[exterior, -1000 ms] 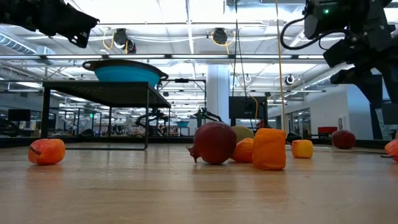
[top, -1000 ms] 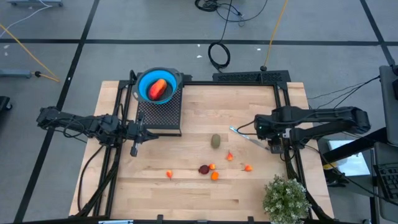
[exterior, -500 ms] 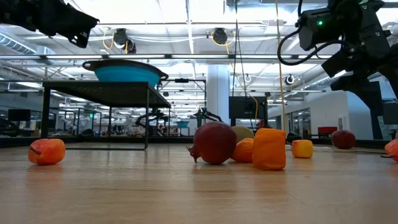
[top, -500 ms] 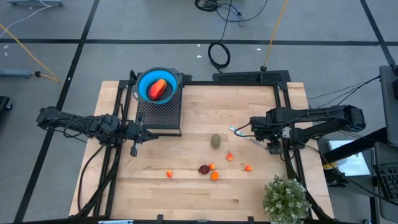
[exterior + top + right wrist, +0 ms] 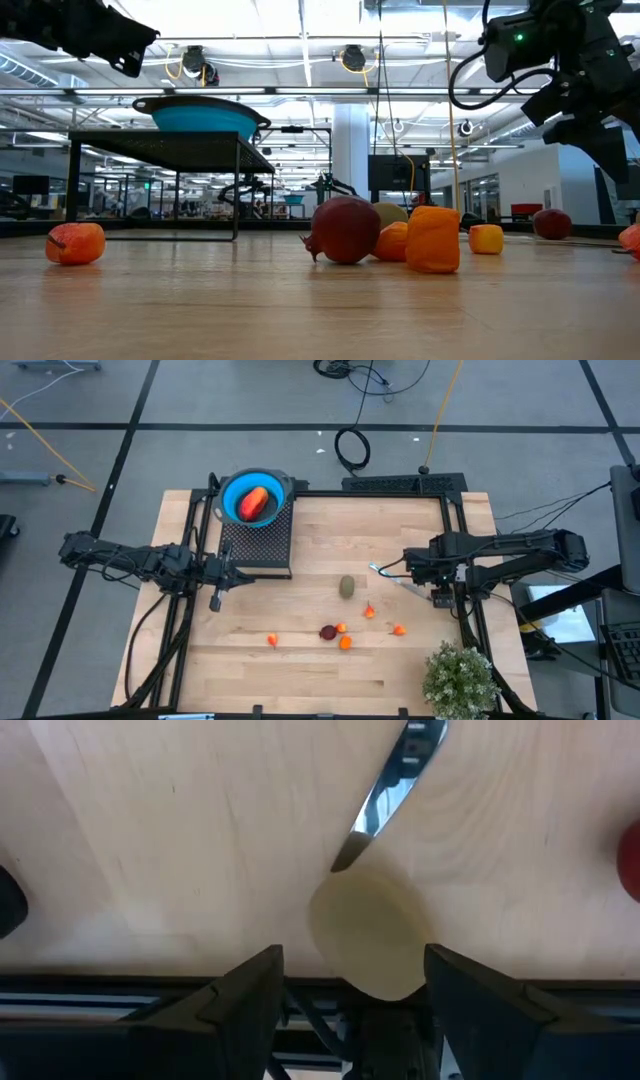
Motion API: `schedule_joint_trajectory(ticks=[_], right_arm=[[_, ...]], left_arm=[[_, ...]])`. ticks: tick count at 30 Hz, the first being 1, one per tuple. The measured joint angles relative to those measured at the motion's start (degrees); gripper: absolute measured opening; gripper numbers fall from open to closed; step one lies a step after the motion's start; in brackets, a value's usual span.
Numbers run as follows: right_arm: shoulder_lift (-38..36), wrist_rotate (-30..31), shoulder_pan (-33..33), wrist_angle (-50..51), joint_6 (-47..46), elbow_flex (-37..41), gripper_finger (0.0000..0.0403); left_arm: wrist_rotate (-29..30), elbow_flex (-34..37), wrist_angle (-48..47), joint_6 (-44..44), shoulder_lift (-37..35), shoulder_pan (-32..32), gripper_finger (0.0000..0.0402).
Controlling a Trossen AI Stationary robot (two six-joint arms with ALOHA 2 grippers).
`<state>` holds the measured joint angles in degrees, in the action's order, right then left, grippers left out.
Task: Pick & Place Fruit
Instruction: Put the brown kiwi into the blue strainer bowl on the shelf
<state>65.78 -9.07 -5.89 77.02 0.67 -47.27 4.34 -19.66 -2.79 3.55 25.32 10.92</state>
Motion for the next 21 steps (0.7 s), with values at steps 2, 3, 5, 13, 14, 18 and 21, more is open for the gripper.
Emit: schedule_joint_trajectory(ticks=[2,3,5,13,14,18,21], right_arm=[[0.00,0.00,0.00,-0.01,0.00,0.00,0.0234],[0.00,0.01,0.00,-0.05,-0.02,0.00,0.0233],[0.00,0.01,0.02,0.00,-0.02,0.00,0.0230],[0.00,0.00,0.00,-0.05,0.00,0.00,0.0237],[0.00,-0.01,0.01,-0.04,0.00,0.00,0.0241],[0.00,-0.01,0.00,-0.03,0.04,0.00,0.0269],[0.00,0.01,0.02,-0.03,0.07,0.00,0.0298]], left_arm=[[0.00,0.00,-0.01,0.04,0.00,0.00,0.0011],[0.00,0.00,-0.02,0.02,0.00,0.00,0.0009],[0.00,0.00,-0.01,0.11,0.00,0.00,0.0004],[0.00,0.00,-0.01,0.23,0.00,0.00,0.0013],[0.00,0.00,-0.01,0.23,0.00,0.00,0.0015],[0.00,0.00,-0.02,0.21,0.00,0.00,0.0016],[0.00,0.00,-0.01,0.17,0.00,0.00,0.0012]])
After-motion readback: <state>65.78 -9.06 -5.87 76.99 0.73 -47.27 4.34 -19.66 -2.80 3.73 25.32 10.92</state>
